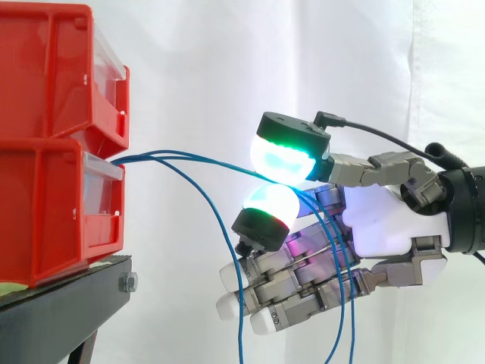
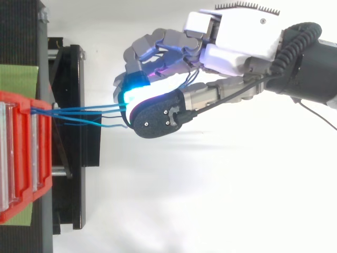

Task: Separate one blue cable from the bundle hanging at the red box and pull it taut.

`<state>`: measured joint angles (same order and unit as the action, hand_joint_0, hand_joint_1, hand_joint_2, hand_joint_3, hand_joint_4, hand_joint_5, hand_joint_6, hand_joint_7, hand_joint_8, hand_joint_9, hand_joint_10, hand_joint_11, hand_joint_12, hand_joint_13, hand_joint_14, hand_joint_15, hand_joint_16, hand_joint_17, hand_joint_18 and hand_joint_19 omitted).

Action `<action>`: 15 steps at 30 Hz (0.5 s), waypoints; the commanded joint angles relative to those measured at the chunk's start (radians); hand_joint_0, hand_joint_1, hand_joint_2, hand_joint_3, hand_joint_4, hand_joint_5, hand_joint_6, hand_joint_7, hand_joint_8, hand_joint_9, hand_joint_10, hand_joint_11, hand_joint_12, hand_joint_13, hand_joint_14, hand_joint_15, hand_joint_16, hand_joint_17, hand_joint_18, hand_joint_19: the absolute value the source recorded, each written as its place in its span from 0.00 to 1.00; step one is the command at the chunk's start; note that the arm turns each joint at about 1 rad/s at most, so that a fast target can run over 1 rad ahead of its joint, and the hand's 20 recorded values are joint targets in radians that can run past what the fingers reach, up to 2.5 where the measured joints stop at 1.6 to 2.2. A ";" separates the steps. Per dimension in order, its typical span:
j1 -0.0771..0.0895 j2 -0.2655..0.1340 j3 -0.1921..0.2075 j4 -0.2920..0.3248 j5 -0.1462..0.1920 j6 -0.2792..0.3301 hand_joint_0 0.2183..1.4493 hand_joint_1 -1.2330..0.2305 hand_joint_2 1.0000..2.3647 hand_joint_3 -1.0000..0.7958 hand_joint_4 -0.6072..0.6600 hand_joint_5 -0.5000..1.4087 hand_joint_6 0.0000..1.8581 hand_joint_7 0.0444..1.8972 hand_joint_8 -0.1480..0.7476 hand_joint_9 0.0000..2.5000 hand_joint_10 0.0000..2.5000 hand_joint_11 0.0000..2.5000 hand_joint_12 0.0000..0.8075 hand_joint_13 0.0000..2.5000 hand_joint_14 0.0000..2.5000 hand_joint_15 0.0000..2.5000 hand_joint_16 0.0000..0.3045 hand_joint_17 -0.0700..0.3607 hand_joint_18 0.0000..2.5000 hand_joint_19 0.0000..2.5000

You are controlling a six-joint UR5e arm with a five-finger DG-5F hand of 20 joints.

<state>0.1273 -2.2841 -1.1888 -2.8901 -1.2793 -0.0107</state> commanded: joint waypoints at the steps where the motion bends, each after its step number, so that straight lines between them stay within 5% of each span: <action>1: 0.000 0.000 0.000 0.002 0.000 0.000 0.37 0.27 0.01 0.36 0.59 0.16 0.48 0.71 0.48 0.26 0.01 0.22 0.38 0.17 0.00 0.06 0.12 0.35 0.15 0.05; 7: 0.000 0.000 0.000 0.002 -0.002 0.001 0.39 0.27 0.00 0.28 0.61 0.16 0.48 0.70 0.48 0.26 0.01 0.22 0.38 0.17 0.00 0.05 0.12 0.35 0.15 0.04; 15: 0.000 0.000 0.000 0.002 0.000 0.000 0.24 0.34 0.00 0.28 0.67 0.17 0.47 0.69 0.49 0.28 0.01 0.22 0.40 0.17 0.00 0.05 0.13 0.37 0.16 0.04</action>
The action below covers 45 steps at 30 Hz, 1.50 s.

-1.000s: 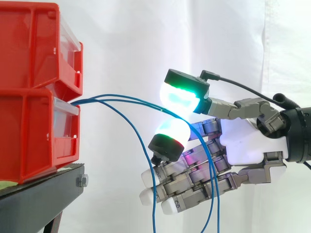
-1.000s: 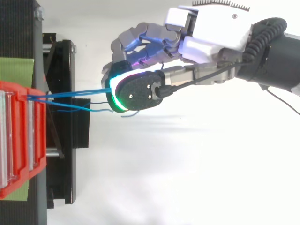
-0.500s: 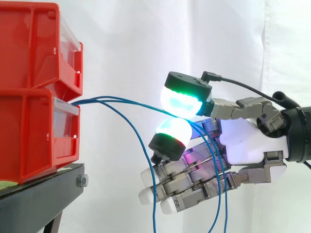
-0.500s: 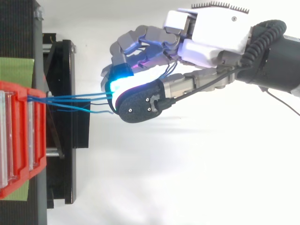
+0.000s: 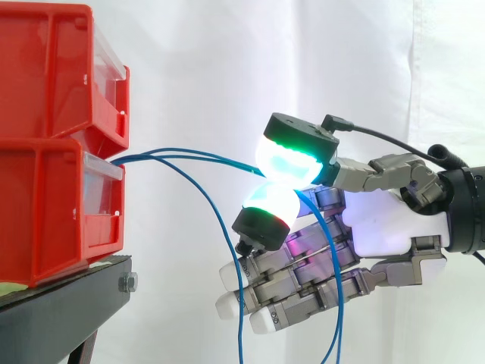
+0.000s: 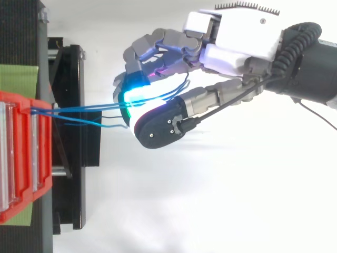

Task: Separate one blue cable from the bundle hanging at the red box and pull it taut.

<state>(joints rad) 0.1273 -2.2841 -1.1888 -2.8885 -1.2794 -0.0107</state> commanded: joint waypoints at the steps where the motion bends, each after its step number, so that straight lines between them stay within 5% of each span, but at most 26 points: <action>1: 0.000 0.000 0.000 0.000 0.000 0.000 0.24 0.35 0.00 0.28 0.67 0.17 0.47 0.69 0.50 0.28 0.01 0.22 0.40 0.17 0.00 0.05 0.13 0.37 0.16 0.04; 12: 0.000 0.000 0.000 0.000 -0.001 0.002 0.26 0.50 0.00 0.28 0.64 0.17 0.47 0.66 0.50 0.28 0.01 0.22 0.39 0.16 0.00 0.05 0.13 0.36 0.14 0.05; 23: 0.000 0.000 0.000 0.000 -0.001 0.002 0.31 0.32 0.02 0.43 0.63 0.17 0.47 0.73 0.49 0.28 0.01 0.22 0.38 0.16 0.00 0.06 0.12 0.36 0.14 0.05; 35: 0.000 0.000 0.000 0.000 -0.001 0.000 0.40 0.28 0.00 0.30 0.66 0.17 0.47 0.81 0.46 0.27 0.01 0.21 0.38 0.15 0.00 0.04 0.12 0.36 0.13 0.03; 45: 0.000 0.000 0.000 0.000 0.000 -0.002 0.36 0.28 0.00 0.28 0.72 0.17 0.46 0.75 0.46 0.27 0.01 0.22 0.37 0.14 0.00 0.04 0.12 0.35 0.12 0.02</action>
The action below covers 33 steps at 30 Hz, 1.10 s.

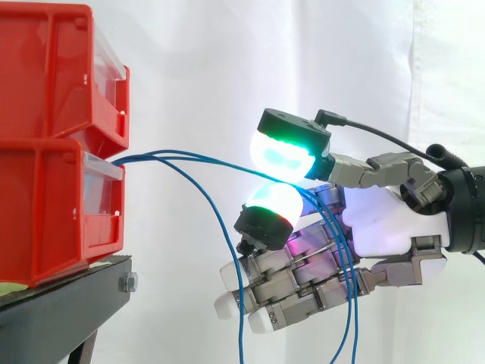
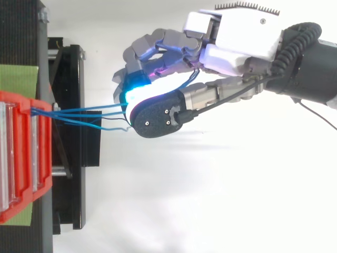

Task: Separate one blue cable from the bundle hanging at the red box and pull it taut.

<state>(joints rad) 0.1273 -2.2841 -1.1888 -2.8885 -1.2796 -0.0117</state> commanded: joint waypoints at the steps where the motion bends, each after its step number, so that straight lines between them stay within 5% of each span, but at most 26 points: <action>1: 0.000 0.000 0.000 0.000 0.000 0.001 0.35 0.29 0.00 0.28 0.73 0.17 0.46 0.74 0.46 0.27 0.01 0.22 0.37 0.14 0.00 0.04 0.12 0.35 0.12 0.03; 19: 0.000 0.000 0.000 0.000 0.002 -0.002 0.20 0.24 0.00 0.28 0.70 0.17 0.47 0.70 0.49 0.29 0.01 0.23 0.41 0.15 0.00 0.04 0.14 0.38 0.14 0.03; 30: -0.002 0.000 0.000 0.000 0.003 -0.002 0.24 0.58 0.00 0.28 0.64 0.17 0.47 0.64 0.49 0.29 0.01 0.22 0.40 0.14 0.00 0.04 0.13 0.38 0.12 0.05; 33: 0.000 0.000 0.000 -0.002 0.003 -0.002 0.29 0.56 0.00 0.28 0.63 0.17 0.46 0.67 0.47 0.29 0.01 0.22 0.38 0.14 0.00 0.05 0.12 0.36 0.11 0.05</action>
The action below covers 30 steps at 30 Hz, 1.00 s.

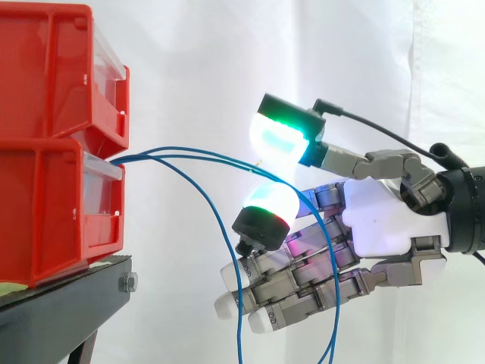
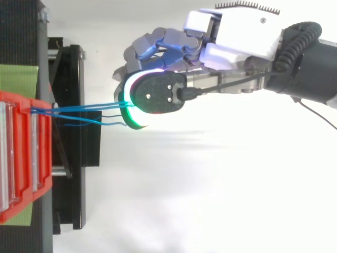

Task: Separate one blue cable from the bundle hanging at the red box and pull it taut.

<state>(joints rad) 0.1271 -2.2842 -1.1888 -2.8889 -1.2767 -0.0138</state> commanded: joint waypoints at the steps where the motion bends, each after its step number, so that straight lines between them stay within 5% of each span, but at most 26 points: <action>1: 0.000 0.000 0.000 -0.001 0.000 0.000 0.30 0.52 0.00 0.28 0.63 0.17 0.46 0.68 0.47 0.29 0.01 0.23 0.38 0.14 0.00 0.05 0.12 0.36 0.11 0.05; 11: 0.000 0.000 0.000 0.000 0.000 0.000 0.31 0.33 0.01 0.37 0.65 0.16 0.47 0.71 0.47 0.29 0.01 0.23 0.38 0.14 0.00 0.05 0.12 0.36 0.11 0.05; 30: 0.000 0.000 0.000 0.000 0.000 -0.002 0.37 0.24 0.00 0.28 0.64 0.17 0.47 0.69 0.43 0.27 0.01 0.22 0.37 0.13 0.00 0.03 0.12 0.35 0.11 0.02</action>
<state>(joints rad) 0.1273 -2.2841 -1.1889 -2.8885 -1.2763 -0.0152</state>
